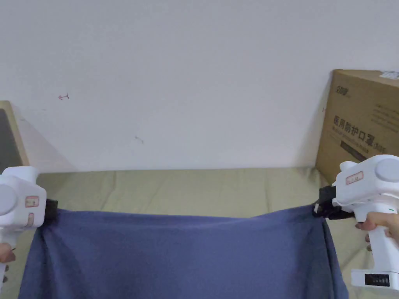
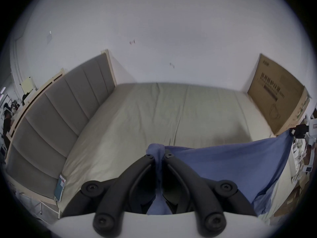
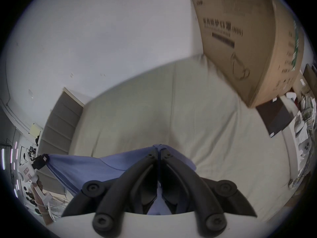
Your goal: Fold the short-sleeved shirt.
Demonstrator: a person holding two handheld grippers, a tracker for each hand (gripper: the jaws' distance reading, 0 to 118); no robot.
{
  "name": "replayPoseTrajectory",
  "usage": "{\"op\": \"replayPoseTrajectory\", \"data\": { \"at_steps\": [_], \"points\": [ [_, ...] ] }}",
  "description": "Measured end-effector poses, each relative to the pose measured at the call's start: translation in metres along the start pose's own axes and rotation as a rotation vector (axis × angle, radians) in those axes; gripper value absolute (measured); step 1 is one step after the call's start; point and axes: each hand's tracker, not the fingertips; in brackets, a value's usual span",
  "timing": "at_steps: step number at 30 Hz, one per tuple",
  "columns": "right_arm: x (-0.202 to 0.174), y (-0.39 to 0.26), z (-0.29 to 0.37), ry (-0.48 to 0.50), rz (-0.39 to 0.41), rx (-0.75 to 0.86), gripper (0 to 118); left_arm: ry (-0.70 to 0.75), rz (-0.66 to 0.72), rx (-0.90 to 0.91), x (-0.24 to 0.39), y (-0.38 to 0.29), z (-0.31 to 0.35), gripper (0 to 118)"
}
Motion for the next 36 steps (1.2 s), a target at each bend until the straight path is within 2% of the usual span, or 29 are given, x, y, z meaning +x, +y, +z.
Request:
{"op": "replayPoseTrajectory", "data": {
  "at_steps": [6, 10, 13, 16, 19, 22, 23, 26, 27, 29, 36],
  "points": [
    [-0.031, 0.067, 0.07, 0.028, -0.05, 0.132, 2, 0.012, -0.018, 0.114, 0.003, 0.065, 0.053, 4],
    [-0.062, 0.118, 0.103, -0.018, -0.015, 0.214, 2, 0.035, -0.022, 0.181, 0.006, 0.12, 0.068, 4],
    [-0.086, 0.156, 0.121, -0.001, -0.019, 0.244, 2, 0.073, -0.003, 0.222, 0.01, 0.17, 0.068, 4],
    [-0.109, 0.194, 0.136, -0.006, -0.012, 0.285, 2, 0.177, -0.082, 0.263, 0.021, 0.214, 0.069, 4],
    [-0.128, 0.224, 0.153, -0.038, -0.026, 0.332, 2, 0.176, -0.048, 0.307, 0.025, 0.244, 0.077, 4],
    [-0.141, 0.246, 0.172, -0.028, -0.06, 0.386, 2, 0.184, -0.033, 0.337, 0.027, 0.264, 0.082, 4],
    [-0.144, 0.252, 0.179, 0.005, -0.057, 0.396, 2, 0.222, -0.057, 0.329, 0.029, 0.273, 0.083, 4],
    [-0.156, 0.262, 0.203, 0.019, -0.035, 0.438, 2, 0.3, -0.092, 0.385, 0.032, 0.293, 0.094, 4],
    [-0.159, 0.262, 0.21, 0.025, -0.024, 0.467, 2, 0.299, -0.027, 0.437, 0.031, 0.296, 0.102, 4],
    [-0.163, 0.262, 0.218, 0.018, 0.003, 0.478, 2, 0.276, -0.002, 0.445, 0.028, 0.299, 0.108, 4],
    [-0.15, 0.239, 0.18, 0.016, 0.026, 0.415, 2, 0.272, -0.001, 0.387, 0.027, 0.262, 0.064, 4]
  ]
}}
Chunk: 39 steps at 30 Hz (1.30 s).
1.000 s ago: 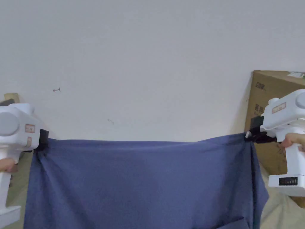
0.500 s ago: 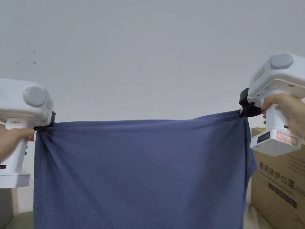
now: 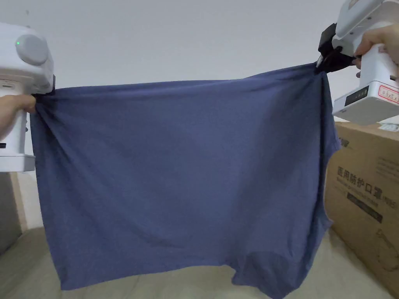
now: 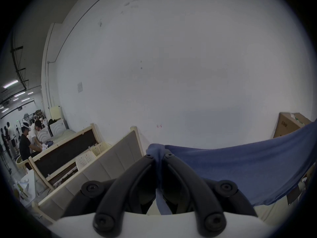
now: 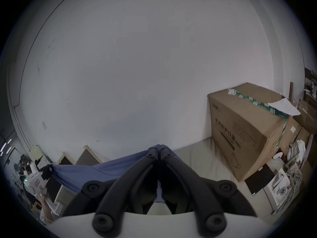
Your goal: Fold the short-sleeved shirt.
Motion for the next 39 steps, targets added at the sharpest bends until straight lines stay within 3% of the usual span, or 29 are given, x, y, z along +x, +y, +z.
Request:
{"op": "replayPoseTrajectory", "data": {
  "at_steps": [8, 10, 15, 21, 27, 29, 32, 33, 35, 37, 39],
  "points": [
    [0.044, -0.121, -0.108, -0.097, 0.016, -0.241, 2, -0.024, -0.035, -0.25, 0.04, -0.161, -0.078, 4],
    [0.06, -0.164, -0.144, -0.14, 0.023, -0.325, 2, -0.044, 0.011, -0.336, 0.049, -0.212, -0.103, 4],
    [0.106, -0.273, -0.223, -0.178, -0.02, -0.535, 2, -0.031, -0.034, -0.534, 0.073, -0.33, -0.146, 4],
    [0.149, -0.386, -0.272, -0.239, -0.033, -0.723, 2, -0.027, -0.041, -0.7, 0.078, -0.425, -0.161, 4],
    [0.169, -0.421, -0.252, -0.23, -0.053, -0.76, 2, -0.038, -0.013, -0.73, 0.059, -0.447, -0.143, 4],
    [0.173, -0.419, -0.229, -0.193, -0.101, -0.73, 2, -0.057, -0.012, -0.713, 0.052, -0.441, -0.124, 4],
    [0.171, -0.414, -0.176, -0.157, -0.085, -0.686, 2, -0.11, -0.014, -0.638, 0.039, -0.433, -0.077, 4],
    [0.169, -0.415, -0.156, -0.141, -0.028, -0.685, 2, -0.114, -0.026, -0.633, 0.033, -0.433, -0.057, 4],
    [0.166, -0.422, -0.107, -0.13, 0.012, -0.631, 2, -0.12, -0.068, -0.587, 0.023, -0.436, -0.015, 4],
    [0.169, -0.437, -0.057, -0.109, -0.036, -0.616, 2, -0.134, -0.117, -0.567, 0.008, -0.447, 0.023, 4],
    [0.171, -0.457, -0.01, -0.098, -0.033, -0.612, 2, -0.147, -0.123, -0.583, -0.01, -0.459, 0.062, 4]
  ]
}}
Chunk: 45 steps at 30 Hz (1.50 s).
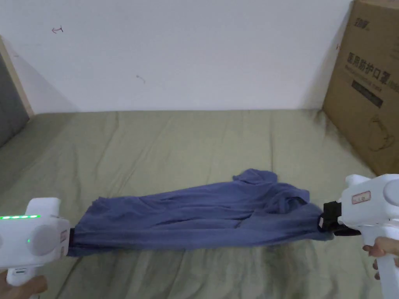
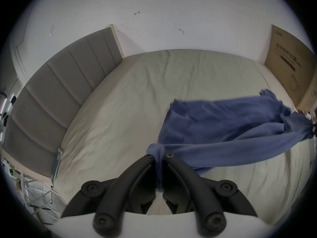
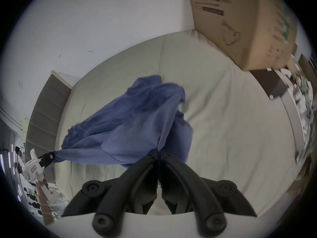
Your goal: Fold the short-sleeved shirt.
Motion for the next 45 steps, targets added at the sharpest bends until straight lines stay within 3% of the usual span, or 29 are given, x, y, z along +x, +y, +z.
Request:
{"op": "replayPoseTrajectory", "data": {
  "at_steps": [2, 7, 9, 15, 16, 17, 18, 19, 22, 23, 28, 29, 30, 31, 32, 33, 37, 40, 41, 42, 43, 44, 45],
  "points": [
    [0.002, -0.047, 0.023, -0.042, 0.036, -0.013, 2, -0.048, 0.019, -0.018, -0.017, -0.039, 0.02, 4],
    [0.014, -0.148, 0.062, -0.012, 0.113, -0.057, 2, -0.031, 0.015, -0.043, -0.04, -0.119, 0.067, 4],
    [0.019, -0.184, 0.07, -0.036, 0.102, -0.076, 2, 0.012, -0.066, -0.074, -0.045, -0.145, 0.075, 4],
    [0.039, -0.246, 0.066, -0.032, 0.017, -0.126, 2, -0.039, 0.025, -0.087, -0.067, -0.189, 0.087, 6],
    [0.041, -0.248, 0.063, -0.034, 0.009, -0.123, 2, -0.039, 0.028, -0.089, -0.067, -0.192, 0.084, 14],
    [0.044, -0.25, 0.06, -0.012, 0.004, -0.106, 3, -0.024, 0.023, -0.093, -0.066, -0.195, 0.082, 29],
    [0.046, -0.251, 0.057, -0.013, -0.002, -0.099, 9, -0.004, 0.019, -0.095, -0.062, -0.196, 0.083, 52],
    [0.046, -0.251, 0.055, -0.03, -0.015, -0.094, 32, 0.011, 0.016, -0.095, -0.061, -0.198, 0.082, 81],
    [0.052, -0.25, 0.052, -0.067, -0.026, -0.097, 50, -0.021, 0.037, -0.123, -0.065, -0.206, 0.085, 91],
    [0.051, -0.252, 0.055, -0.065, -0.03, -0.096, 55, -0.066, 0.063, -0.128, -0.068, -0.207, 0.09, 90],
    [0.043, -0.26, 0.082, -0.04, -0.027, -0.007, 54, -0.15, 0.158, -0.102, -0.078, -0.22, 0.112, 88],
    [0.038, -0.265, 0.089, -0.036, -0.019, 0.042, 50, -0.161, 0.169, -0.093, -0.079, -0.224, 0.118, 82],
    [0.034, -0.269, 0.093, -0.027, -0.012, 0.064, 39, -0.168, 0.166, -0.086, -0.075, -0.229, 0.13, 66],
    [0.027, -0.277, 0.098, -0.021, -0.007, 0.057, 18, -0.172, 0.162, -0.082, -0.074, -0.235, 0.133, 33],
    [0.023, -0.282, 0.099, -0.013, -0.004, 0.05, 8, -0.163, 0.168, -0.076, -0.072, -0.24, 0.135, 10],
    [0.02, -0.287, 0.098, 0.037, 0.022, 0.045, 4, -0.142, 0.163, -0.08, -0.069, -0.245, 0.135, 3],
    [0.003, -0.301, 0.09, 0.015, 0.119, 0.022, 0, -0.125, 0.152, -0.083, -0.071, -0.252, 0.134, 1],
    [0.0, -0.304, 0.081, 0.03, 0.1, 0.004, 0, -0.076, 0.171, -0.059, -0.078, -0.254, 0.129, 2],
    [0.0, -0.304, 0.079, 0.043, 0.083, 0.003, 0, -0.06, 0.182, -0.047, -0.082, -0.253, 0.127, 6],
    [-0.001, -0.302, 0.076, 0.055, 0.081, -0.022, 0, -0.062, 0.186, -0.049, -0.085, -0.251, 0.126, 25],
    [0.001, -0.302, 0.074, 0.05, 0.076, -0.026, 0, -0.06, 0.188, -0.057, -0.088, -0.248, 0.123, 68],
    [0.001, -0.303, 0.073, 0.047, 0.076, -0.019, 0, -0.061, 0.188, -0.067, -0.09, -0.246, 0.118, 93],
    [0.001, -0.303, 0.072, 0.047, 0.08, -0.02, 0, -0.079, 0.196, -0.071, -0.093, -0.244, 0.111, 100]
  ]
}}
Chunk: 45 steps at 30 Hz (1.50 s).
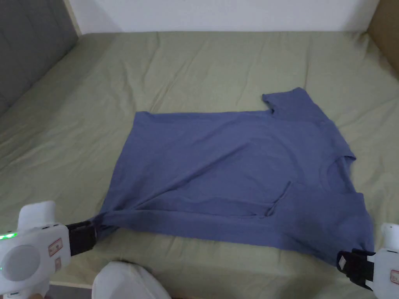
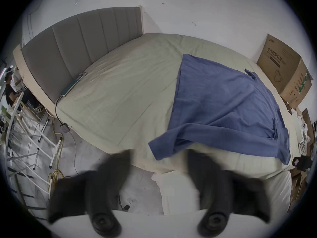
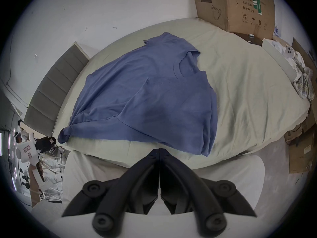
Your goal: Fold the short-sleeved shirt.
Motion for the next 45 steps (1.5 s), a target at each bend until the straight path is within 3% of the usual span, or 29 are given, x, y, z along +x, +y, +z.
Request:
{"op": "replayPoseTrajectory", "data": {
  "at_steps": [1, 7, 9, 10, 11, 13, 15, 16, 17, 19, 20, 26, 27, 28, 29, 41, 45],
  "points": [
    [0.0, 0.001, -0.002, -0.003, 0.0, -0.008, 0, -0.024, 0.003, 0.0, -0.002, 0.003, -0.004, 95],
    [0.009, -0.001, -0.004, -0.011, -0.028, -0.036, 0, -0.089, 0.085, -0.099, -0.012, 0.014, -0.055, 89],
    [0.014, -0.002, -0.004, -0.041, -0.036, -0.048, 0, -0.135, 0.091, -0.106, -0.013, 0.01, -0.065, 62],
    [0.017, -0.003, -0.004, -0.051, -0.047, -0.051, 0, -0.158, 0.077, -0.086, -0.01, 0.006, -0.065, 28],
    [0.02, -0.004, -0.003, -0.056, -0.06, -0.056, 0, -0.195, 0.074, -0.077, -0.007, 0.004, -0.065, 10],
    [0.026, -0.005, 0.001, -0.048, -0.083, -0.051, 0, -0.117, 0.039, -0.058, 0.003, 0.003, -0.057, 7],
    [0.03, -0.007, 0.006, -0.064, -0.088, -0.036, 1, -0.132, 0.034, -0.056, 0.007, 0.003, -0.053, 6],
    [0.032, -0.008, 0.007, -0.087, -0.075, -0.023, 11, -0.129, 0.033, -0.058, 0.008, 0.004, -0.052, 6],
    [0.033, -0.007, 0.007, -0.128, -0.046, -0.023, 33, -0.134, 0.029, -0.066, 0.009, 0.006, -0.049, 6],
    [0.034, -0.005, 0.004, -0.187, -0.009, -0.038, 92, -0.124, 0.025, -0.063, 0.012, 0.006, -0.045, 6],
    [0.035, -0.005, 0.002, -0.207, -0.003, -0.032, 95, -0.123, 0.025, -0.061, 0.012, 0.007, -0.043, 6],
    [0.045, 0.006, -0.029, -0.202, -0.004, -0.058, 92, -0.115, 0.022, -0.062, 0.013, 0.009, -0.038, 6],
    [0.046, 0.006, -0.034, -0.193, 0.005, -0.068, 78, -0.114, 0.016, -0.062, 0.014, 0.008, -0.037, 6],
    [0.043, 0.006, -0.036, -0.201, 0.012, -0.073, 29, -0.111, 0.013, -0.063, 0.014, 0.008, -0.037, 6],
    [0.041, 0.006, -0.038, -0.209, 0.025, -0.072, 4, -0.11, 0.01, -0.063, 0.014, 0.009, -0.036, 6],
    [0.044, 0.021, -0.022, -0.146, -0.03, -0.058, 4, -0.098, -0.016, -0.054, 0.015, 0.02, -0.027, 6],
    [0.047, 0.045, -0.015, -0.112, -0.091, -0.007, 4, -0.084, -0.041, -0.042, 0.019, 0.036, -0.021, 6]
  ]
}}
